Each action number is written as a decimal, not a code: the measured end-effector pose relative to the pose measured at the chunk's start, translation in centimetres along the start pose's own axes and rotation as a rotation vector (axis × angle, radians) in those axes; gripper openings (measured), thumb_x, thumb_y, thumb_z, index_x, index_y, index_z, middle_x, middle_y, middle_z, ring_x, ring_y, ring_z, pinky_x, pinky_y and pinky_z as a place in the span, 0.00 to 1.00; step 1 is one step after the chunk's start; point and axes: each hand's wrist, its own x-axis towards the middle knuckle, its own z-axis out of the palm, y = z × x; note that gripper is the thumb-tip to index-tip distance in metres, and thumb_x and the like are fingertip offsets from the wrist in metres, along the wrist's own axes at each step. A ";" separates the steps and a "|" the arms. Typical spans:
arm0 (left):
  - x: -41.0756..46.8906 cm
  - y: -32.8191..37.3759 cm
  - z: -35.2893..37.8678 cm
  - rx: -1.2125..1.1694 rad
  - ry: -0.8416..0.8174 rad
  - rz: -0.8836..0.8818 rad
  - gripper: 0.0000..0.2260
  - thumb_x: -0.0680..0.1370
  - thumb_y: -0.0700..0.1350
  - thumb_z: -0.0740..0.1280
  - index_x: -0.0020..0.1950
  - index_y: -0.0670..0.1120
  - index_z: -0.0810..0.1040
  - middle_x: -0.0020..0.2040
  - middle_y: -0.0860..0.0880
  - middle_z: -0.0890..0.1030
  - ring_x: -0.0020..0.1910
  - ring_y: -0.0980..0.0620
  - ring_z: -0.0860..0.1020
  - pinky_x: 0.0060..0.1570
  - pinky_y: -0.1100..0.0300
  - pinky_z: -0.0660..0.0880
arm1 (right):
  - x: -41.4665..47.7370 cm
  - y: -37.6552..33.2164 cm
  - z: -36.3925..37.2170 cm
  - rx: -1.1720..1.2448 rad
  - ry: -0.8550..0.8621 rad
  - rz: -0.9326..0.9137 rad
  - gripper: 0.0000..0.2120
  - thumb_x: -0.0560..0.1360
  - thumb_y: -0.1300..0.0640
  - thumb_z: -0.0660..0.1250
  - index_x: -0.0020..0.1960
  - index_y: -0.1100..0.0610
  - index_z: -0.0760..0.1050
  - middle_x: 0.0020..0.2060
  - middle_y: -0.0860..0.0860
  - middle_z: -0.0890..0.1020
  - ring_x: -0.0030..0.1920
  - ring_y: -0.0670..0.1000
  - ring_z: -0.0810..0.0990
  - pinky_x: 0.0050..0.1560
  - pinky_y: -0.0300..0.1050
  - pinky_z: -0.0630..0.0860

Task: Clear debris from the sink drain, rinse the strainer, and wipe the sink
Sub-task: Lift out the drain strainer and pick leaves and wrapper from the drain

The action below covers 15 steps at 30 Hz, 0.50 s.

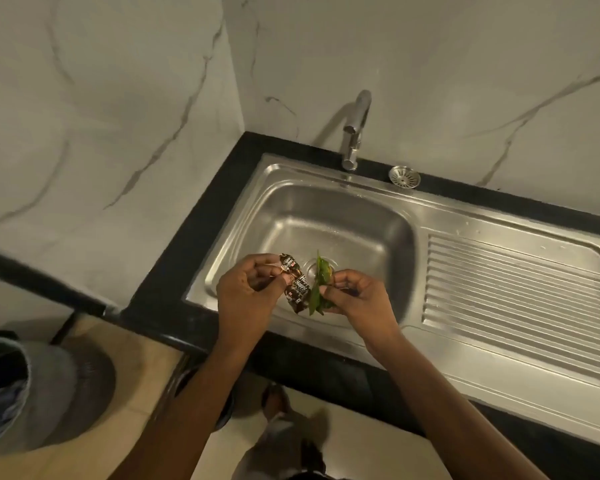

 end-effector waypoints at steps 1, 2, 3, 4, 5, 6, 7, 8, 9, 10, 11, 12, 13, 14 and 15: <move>-0.8 0.0 -0.5 0.003 0.009 -0.007 0.17 0.72 0.38 0.81 0.56 0.53 0.85 0.46 0.53 0.88 0.46 0.53 0.88 0.47 0.59 0.85 | -0.2 0.1 0.2 -0.017 -0.027 -0.015 0.05 0.74 0.67 0.75 0.49 0.62 0.84 0.41 0.55 0.87 0.41 0.53 0.88 0.42 0.43 0.84; -1.8 0.0 -1.2 0.007 0.021 -0.011 0.17 0.72 0.38 0.80 0.57 0.53 0.85 0.45 0.52 0.88 0.46 0.53 0.88 0.47 0.57 0.85 | -0.5 0.3 0.5 -0.043 -0.057 -0.032 0.05 0.74 0.66 0.76 0.49 0.60 0.84 0.41 0.55 0.88 0.41 0.53 0.88 0.43 0.43 0.84; -2.8 -0.1 -1.8 0.012 0.032 -0.013 0.17 0.73 0.38 0.80 0.58 0.54 0.84 0.45 0.52 0.88 0.46 0.53 0.88 0.46 0.56 0.86 | -0.8 0.4 0.8 -0.071 -0.089 -0.055 0.05 0.74 0.66 0.76 0.49 0.59 0.84 0.42 0.55 0.88 0.42 0.54 0.88 0.44 0.45 0.85; -3.8 0.0 -2.6 0.020 0.039 -0.015 0.17 0.74 0.39 0.80 0.59 0.54 0.84 0.46 0.52 0.88 0.46 0.53 0.88 0.46 0.56 0.86 | -1.1 0.6 1.3 -0.099 -0.127 -0.077 0.05 0.75 0.66 0.76 0.49 0.58 0.84 0.43 0.55 0.88 0.44 0.56 0.88 0.47 0.48 0.85; -4.9 0.0 -3.3 0.031 0.044 -0.012 0.17 0.74 0.39 0.79 0.59 0.54 0.85 0.46 0.52 0.88 0.47 0.53 0.88 0.47 0.56 0.86 | -1.5 0.8 1.7 -0.121 -0.171 -0.096 0.05 0.75 0.65 0.75 0.49 0.58 0.84 0.43 0.56 0.88 0.45 0.57 0.88 0.49 0.51 0.85; -5.8 0.0 -3.9 0.036 0.043 -0.012 0.16 0.75 0.39 0.79 0.59 0.53 0.85 0.47 0.53 0.88 0.47 0.53 0.88 0.47 0.57 0.86 | -1.8 0.9 2.1 -0.138 -0.211 -0.110 0.05 0.75 0.65 0.75 0.50 0.58 0.84 0.44 0.56 0.88 0.46 0.58 0.88 0.50 0.52 0.85; -6.8 0.1 -4.6 0.039 0.047 -0.015 0.15 0.75 0.39 0.79 0.58 0.52 0.85 0.48 0.53 0.88 0.48 0.53 0.88 0.48 0.58 0.86 | -2.4 1.1 2.7 -0.148 -0.254 -0.114 0.05 0.75 0.66 0.75 0.50 0.59 0.84 0.44 0.56 0.88 0.46 0.59 0.88 0.51 0.53 0.85; -7.7 0.1 -5.3 0.039 0.054 -0.020 0.14 0.75 0.38 0.78 0.58 0.51 0.86 0.49 0.53 0.89 0.49 0.53 0.88 0.49 0.58 0.85 | -2.9 1.3 3.4 -0.148 -0.295 -0.113 0.05 0.75 0.66 0.75 0.51 0.59 0.84 0.44 0.56 0.88 0.46 0.59 0.88 0.51 0.54 0.85; -8.6 0.2 -5.9 0.039 0.067 -0.027 0.14 0.75 0.37 0.78 0.57 0.51 0.86 0.49 0.52 0.89 0.50 0.53 0.88 0.50 0.58 0.85 | -3.5 1.4 4.0 -0.141 -0.338 -0.107 0.06 0.75 0.66 0.75 0.51 0.59 0.84 0.45 0.56 0.88 0.47 0.60 0.88 0.51 0.55 0.85; -9.4 0.3 -6.6 0.038 0.088 -0.034 0.14 0.75 0.37 0.78 0.56 0.52 0.86 0.49 0.52 0.89 0.50 0.53 0.88 0.51 0.59 0.85 | -4.1 1.5 4.6 -0.126 -0.379 -0.094 0.06 0.76 0.66 0.74 0.51 0.59 0.84 0.45 0.56 0.88 0.47 0.61 0.87 0.52 0.56 0.85; -10.0 0.3 -7.1 0.038 0.107 -0.043 0.14 0.75 0.37 0.78 0.55 0.54 0.86 0.49 0.53 0.89 0.50 0.54 0.87 0.50 0.60 0.85 | -4.6 1.7 5.2 -0.107 -0.411 -0.076 0.06 0.76 0.66 0.74 0.51 0.59 0.84 0.45 0.57 0.88 0.47 0.61 0.87 0.52 0.55 0.84; -10.7 0.2 -7.7 0.049 0.126 -0.052 0.14 0.75 0.37 0.78 0.54 0.55 0.86 0.49 0.55 0.89 0.49 0.55 0.87 0.49 0.62 0.84 | -5.2 1.8 5.8 -0.093 -0.439 -0.058 0.06 0.76 0.66 0.74 0.51 0.59 0.84 0.45 0.57 0.88 0.47 0.58 0.87 0.51 0.53 0.84; -11.3 0.2 -8.3 0.073 0.145 -0.054 0.14 0.75 0.38 0.78 0.54 0.57 0.86 0.49 0.57 0.88 0.49 0.57 0.87 0.47 0.64 0.84 | -5.8 2.0 6.3 -0.084 -0.459 -0.043 0.06 0.76 0.66 0.74 0.51 0.58 0.84 0.45 0.56 0.88 0.46 0.56 0.87 0.50 0.50 0.84; -11.8 0.0 -8.9 0.100 0.163 -0.055 0.14 0.75 0.39 0.78 0.54 0.57 0.86 0.49 0.59 0.88 0.48 0.58 0.87 0.46 0.66 0.83 | -6.3 2.1 6.8 -0.077 -0.475 -0.029 0.06 0.76 0.66 0.73 0.51 0.58 0.84 0.45 0.56 0.88 0.46 0.54 0.87 0.49 0.46 0.84; -12.3 -0.2 -9.5 0.111 0.182 -0.060 0.13 0.75 0.39 0.78 0.54 0.56 0.86 0.49 0.58 0.88 0.48 0.57 0.86 0.45 0.66 0.83 | -6.8 2.2 7.3 -0.070 -0.494 -0.010 0.06 0.76 0.66 0.73 0.51 0.58 0.84 0.45 0.56 0.88 0.46 0.53 0.87 0.49 0.45 0.84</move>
